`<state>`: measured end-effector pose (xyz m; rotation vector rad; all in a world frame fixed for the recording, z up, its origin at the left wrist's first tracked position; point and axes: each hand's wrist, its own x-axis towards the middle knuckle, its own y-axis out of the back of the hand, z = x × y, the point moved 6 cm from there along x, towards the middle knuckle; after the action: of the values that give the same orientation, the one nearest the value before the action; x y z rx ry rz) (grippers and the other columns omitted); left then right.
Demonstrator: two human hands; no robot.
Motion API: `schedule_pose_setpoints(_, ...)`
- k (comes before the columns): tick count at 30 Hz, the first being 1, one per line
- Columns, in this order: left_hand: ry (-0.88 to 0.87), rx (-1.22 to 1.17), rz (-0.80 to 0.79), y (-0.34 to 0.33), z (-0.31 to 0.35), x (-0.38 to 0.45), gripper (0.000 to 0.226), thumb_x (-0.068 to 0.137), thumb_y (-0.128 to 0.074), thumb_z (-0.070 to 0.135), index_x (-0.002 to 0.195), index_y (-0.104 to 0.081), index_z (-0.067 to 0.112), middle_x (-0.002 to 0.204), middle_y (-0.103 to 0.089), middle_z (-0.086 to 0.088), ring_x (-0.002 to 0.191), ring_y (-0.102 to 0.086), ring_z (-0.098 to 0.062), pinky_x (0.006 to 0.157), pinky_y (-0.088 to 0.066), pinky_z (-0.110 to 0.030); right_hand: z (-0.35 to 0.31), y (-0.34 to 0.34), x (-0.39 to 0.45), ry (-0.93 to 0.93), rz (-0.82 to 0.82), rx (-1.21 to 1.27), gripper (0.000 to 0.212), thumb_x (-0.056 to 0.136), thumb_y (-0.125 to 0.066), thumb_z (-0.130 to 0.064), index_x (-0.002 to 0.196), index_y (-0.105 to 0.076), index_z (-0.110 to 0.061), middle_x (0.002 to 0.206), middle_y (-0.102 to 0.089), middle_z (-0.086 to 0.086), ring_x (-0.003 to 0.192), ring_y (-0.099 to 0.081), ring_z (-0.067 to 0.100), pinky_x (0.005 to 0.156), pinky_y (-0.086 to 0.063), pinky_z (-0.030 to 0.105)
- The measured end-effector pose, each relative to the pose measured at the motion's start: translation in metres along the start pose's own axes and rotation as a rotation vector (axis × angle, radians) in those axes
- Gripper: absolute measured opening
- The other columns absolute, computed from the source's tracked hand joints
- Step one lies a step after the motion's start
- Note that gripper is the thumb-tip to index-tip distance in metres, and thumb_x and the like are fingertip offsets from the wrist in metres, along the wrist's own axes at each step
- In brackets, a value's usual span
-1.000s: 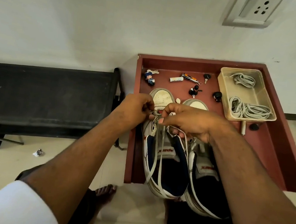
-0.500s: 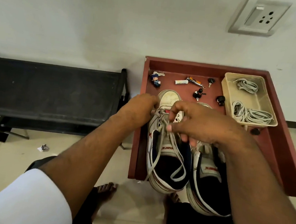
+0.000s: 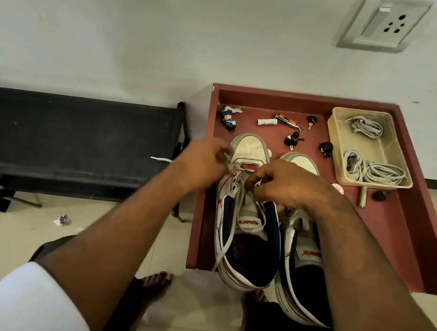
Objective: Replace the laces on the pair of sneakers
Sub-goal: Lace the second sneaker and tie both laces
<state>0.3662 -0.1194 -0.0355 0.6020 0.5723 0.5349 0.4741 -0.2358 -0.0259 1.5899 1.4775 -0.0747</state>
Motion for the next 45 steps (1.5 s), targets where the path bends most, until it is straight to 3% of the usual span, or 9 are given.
schedule_pose_setpoints(5, 0.052, 0.1, 0.008, 0.0, -0.011, 0.006, 0.007, 0.085, -0.075, 0.021, 0.089, -0.072, 0.015, 0.082, -0.068, 0.003, 0.076, -0.065, -0.009, 0.069, -0.053, -0.02, 0.004, 0.002, 0.006, 0.05, 0.073, 0.01, 0.008, 0.082, -0.074, -0.02, 0.089, -0.074, -0.023, 0.085, -0.072, -0.001, 0.075, -0.069, 0.017, 0.057, -0.052, 0.023)
schedule_pose_setpoints(11, 0.291, 0.166, 0.689, 0.102, -0.049, -0.011, 0.014, 0.092, -0.063, 0.018, 0.106, -0.066, 0.021, 0.108, -0.066, -0.007, 0.091, -0.064, -0.031, 0.074, -0.049, -0.034, -0.007, 0.007, 0.004, 0.121, 0.072, -0.147, 0.006, 0.081, -0.076, -0.024, 0.081, -0.077, -0.018, 0.072, -0.069, -0.012, 0.06, -0.059, -0.004, 0.056, -0.04, 0.018)
schedule_pose_setpoints(17, 0.079, -0.06, 0.004, -0.007, 0.004, 0.006, 0.023, 0.09, -0.069, 0.01, 0.111, -0.067, 0.017, 0.093, -0.067, 0.003, 0.068, -0.066, -0.01, 0.058, -0.057, -0.021, -0.028, -0.012, -0.003, 0.105, 0.022, -0.342, 0.016, 0.08, -0.071, -0.026, 0.081, -0.072, -0.011, 0.068, -0.064, 0.003, 0.071, -0.063, 0.023, 0.068, -0.055, 0.037)
schedule_pose_setpoints(22, 0.126, 0.0, -0.002, 0.001, -0.004, 0.008, 0.011, 0.082, -0.077, 0.023, 0.083, -0.069, 0.016, 0.075, -0.066, 0.002, 0.066, -0.065, -0.007, 0.065, -0.056, -0.021, -0.039, -0.024, -0.008, 0.079, 0.146, -0.582, 0.024, 0.086, -0.06, -0.031, 0.105, -0.062, -0.016, 0.068, -0.039, -0.003, 0.075, -0.048, 0.023, 0.066, -0.038, 0.03)
schedule_pose_setpoints(26, 0.232, 0.167, 0.335, 0.069, -0.027, 0.002, 0.011, 0.085, -0.076, 0.023, 0.079, -0.069, 0.017, 0.082, -0.069, -0.003, 0.076, -0.067, -0.019, 0.076, -0.057, -0.035, -0.039, -0.03, -0.004, 0.065, 0.088, -0.549, 0.009, 0.086, -0.059, -0.021, 0.087, -0.054, -0.014, 0.067, -0.043, -0.001, 0.069, -0.048, 0.021, 0.064, -0.041, 0.03)
schedule_pose_setpoints(31, 0.119, 0.053, 0.063, 0.015, -0.001, -0.005, 0.038, 0.088, -0.07, 0.013, 0.123, -0.059, 0.024, 0.11, -0.062, 0.005, 0.083, -0.069, -0.018, 0.075, -0.061, -0.037, -0.022, -0.017, -0.001, 0.001, -0.014, -0.138, 0.016, 0.084, -0.062, -0.023, 0.076, -0.063, -0.009, 0.066, -0.053, 0.003, 0.056, -0.047, 0.014, 0.051, -0.034, 0.024)
schedule_pose_setpoints(35, 0.1, 0.021, 0.004, -0.007, 0.0, 0.003, 0.015, 0.085, -0.075, 0.017, 0.099, -0.071, 0.017, 0.097, -0.07, 0.0, 0.084, -0.066, -0.01, 0.07, -0.054, -0.02, 0.001, -0.004, -0.004, -0.083, -0.047, 0.543, 0.011, 0.09, -0.055, -0.015, 0.079, -0.056, -0.015, 0.076, -0.066, 0.004, 0.044, -0.037, 0.007, 0.035, -0.022, 0.019)
schedule_pose_setpoints(39, 0.113, -0.014, 0.026, -0.002, -0.006, 0.007, 0.012, 0.081, -0.079, 0.021, 0.074, -0.069, 0.02, 0.074, -0.069, 0.001, 0.067, -0.066, -0.011, 0.068, -0.059, -0.028, 0.011, 0.001, -0.002, -0.06, -0.053, 1.055, 0.013, 0.087, -0.057, -0.009, 0.075, -0.057, -0.014, 0.055, -0.061, 0.005, 0.039, -0.042, 0.009, 0.038, -0.033, 0.017)
schedule_pose_setpoints(45, 0.154, 0.124, 0.08, 0.012, -0.01, 0.01, 0.013, 0.084, -0.076, 0.024, 0.096, -0.07, 0.02, 0.093, -0.07, 0.001, 0.072, -0.068, -0.017, 0.07, -0.06, -0.034, 0.019, 0.021, -0.012, -0.013, -0.05, 1.171, 0.013, 0.077, -0.061, -0.017, 0.074, -0.072, -0.01, 0.037, -0.031, -0.008, 0.034, -0.031, 0.007, 0.058, -0.04, 0.029)
